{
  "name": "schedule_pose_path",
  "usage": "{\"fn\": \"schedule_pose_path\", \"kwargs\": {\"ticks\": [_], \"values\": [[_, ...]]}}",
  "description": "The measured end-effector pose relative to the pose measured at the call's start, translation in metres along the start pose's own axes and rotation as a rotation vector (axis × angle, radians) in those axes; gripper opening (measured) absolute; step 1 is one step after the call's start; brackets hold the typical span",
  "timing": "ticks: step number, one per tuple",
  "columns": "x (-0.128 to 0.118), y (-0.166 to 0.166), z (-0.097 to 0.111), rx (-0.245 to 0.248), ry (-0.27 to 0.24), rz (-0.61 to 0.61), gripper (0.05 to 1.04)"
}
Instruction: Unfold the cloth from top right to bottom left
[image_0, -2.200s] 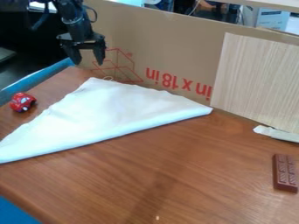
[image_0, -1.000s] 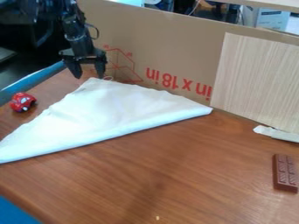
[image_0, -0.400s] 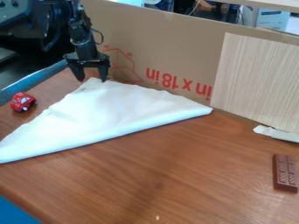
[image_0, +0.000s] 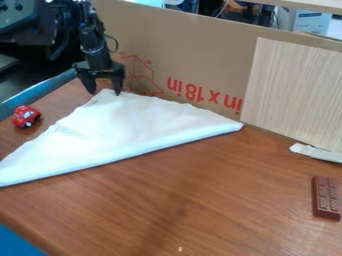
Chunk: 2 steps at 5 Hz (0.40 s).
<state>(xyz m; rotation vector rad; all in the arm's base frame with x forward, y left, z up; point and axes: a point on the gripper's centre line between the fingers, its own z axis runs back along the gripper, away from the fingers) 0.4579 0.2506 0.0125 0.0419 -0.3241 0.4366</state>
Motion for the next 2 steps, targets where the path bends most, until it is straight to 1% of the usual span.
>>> {"fn": "schedule_pose_path", "kwargs": {"ticks": [1,2], "values": [[-0.0004,0.0005,-0.0014,0.003,0.000,-0.001,0.682],[0.0007,-0.0010,-0.0015,0.007,-0.005,-0.003,0.383]]}}
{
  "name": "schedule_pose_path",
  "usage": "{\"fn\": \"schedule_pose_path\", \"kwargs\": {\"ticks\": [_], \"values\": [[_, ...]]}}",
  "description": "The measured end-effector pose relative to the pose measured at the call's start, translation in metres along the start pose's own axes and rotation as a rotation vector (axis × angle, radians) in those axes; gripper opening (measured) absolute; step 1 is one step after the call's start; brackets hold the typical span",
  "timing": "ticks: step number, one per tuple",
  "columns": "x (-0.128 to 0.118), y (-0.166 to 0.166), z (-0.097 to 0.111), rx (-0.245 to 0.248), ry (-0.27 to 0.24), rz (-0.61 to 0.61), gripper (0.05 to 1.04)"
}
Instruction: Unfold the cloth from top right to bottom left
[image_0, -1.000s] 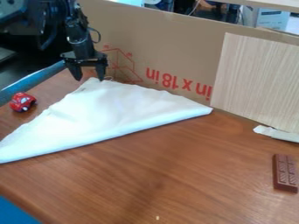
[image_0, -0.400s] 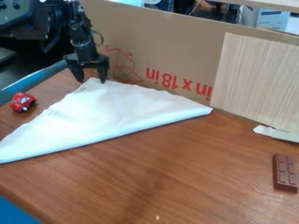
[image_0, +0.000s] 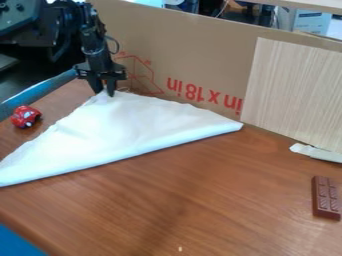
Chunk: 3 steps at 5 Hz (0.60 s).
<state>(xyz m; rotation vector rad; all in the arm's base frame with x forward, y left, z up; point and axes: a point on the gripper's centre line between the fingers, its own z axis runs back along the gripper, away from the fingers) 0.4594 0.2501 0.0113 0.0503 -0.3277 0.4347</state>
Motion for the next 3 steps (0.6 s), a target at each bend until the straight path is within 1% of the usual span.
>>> {"fn": "schedule_pose_path", "kwargs": {"ticks": [1,2,3], "values": [[0.0003,-0.0026,0.0002,-0.003,0.000,-0.013,0.167],[0.0005,-0.0039,-0.0001,-0.012,0.008,-0.018,0.065],[-0.0012,-0.0075,0.0016,-0.039,0.028,-0.022,0.054]]}}
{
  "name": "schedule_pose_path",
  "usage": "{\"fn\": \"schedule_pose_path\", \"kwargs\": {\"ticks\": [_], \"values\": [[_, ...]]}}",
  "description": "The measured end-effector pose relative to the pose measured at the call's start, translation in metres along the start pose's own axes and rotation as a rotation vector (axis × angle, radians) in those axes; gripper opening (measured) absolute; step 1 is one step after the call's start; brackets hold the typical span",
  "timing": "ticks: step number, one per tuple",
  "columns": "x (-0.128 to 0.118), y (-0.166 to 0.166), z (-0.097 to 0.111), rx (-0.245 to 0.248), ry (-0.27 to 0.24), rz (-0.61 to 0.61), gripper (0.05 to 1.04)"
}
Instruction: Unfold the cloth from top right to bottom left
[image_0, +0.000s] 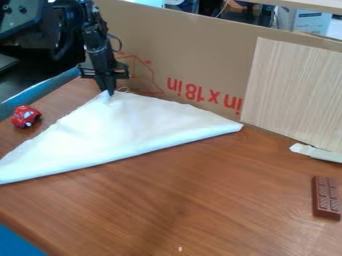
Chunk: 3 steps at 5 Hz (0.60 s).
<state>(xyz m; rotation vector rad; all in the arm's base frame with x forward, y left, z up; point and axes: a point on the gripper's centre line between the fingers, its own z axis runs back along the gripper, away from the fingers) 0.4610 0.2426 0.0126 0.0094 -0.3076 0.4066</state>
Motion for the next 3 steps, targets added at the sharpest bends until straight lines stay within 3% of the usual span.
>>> {"fn": "schedule_pose_path", "kwargs": {"ticks": [2,3], "values": [[-0.008,-0.002,0.006,-0.095,0.048,0.004,0.054],[-0.010,0.002,0.011,-0.115,0.057,0.007,0.054]]}}
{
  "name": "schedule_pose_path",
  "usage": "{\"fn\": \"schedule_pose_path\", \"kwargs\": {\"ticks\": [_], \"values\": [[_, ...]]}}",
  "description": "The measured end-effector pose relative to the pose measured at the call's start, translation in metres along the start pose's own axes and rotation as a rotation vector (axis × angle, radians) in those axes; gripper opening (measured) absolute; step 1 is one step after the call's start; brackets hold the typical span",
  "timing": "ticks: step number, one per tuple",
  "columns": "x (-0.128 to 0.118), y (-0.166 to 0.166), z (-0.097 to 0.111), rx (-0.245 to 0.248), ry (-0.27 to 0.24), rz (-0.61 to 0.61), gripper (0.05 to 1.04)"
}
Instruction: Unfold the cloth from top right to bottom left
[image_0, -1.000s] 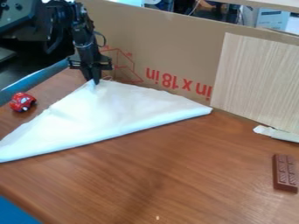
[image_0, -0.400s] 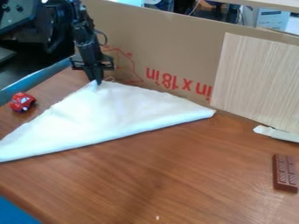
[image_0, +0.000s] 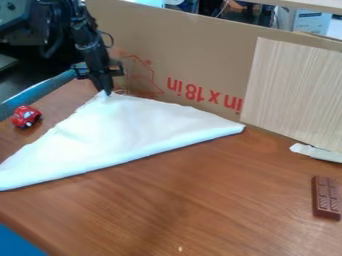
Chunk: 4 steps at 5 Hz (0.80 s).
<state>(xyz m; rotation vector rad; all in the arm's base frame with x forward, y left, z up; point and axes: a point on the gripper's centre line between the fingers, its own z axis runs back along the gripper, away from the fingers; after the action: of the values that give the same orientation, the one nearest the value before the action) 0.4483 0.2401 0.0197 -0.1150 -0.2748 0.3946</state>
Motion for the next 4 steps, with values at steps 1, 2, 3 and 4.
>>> {"fn": "schedule_pose_path", "kwargs": {"ticks": [1,2,3,4], "values": [[-0.003,-0.003,0.002,-0.020,0.020,-0.008,0.054],[0.000,-0.002,0.010,-0.039,0.017,-0.009,0.054],[-0.001,0.002,0.014,-0.063,0.026,-0.004,0.054],[-0.002,-0.001,0.016,-0.092,0.031,-0.008,0.054]]}}
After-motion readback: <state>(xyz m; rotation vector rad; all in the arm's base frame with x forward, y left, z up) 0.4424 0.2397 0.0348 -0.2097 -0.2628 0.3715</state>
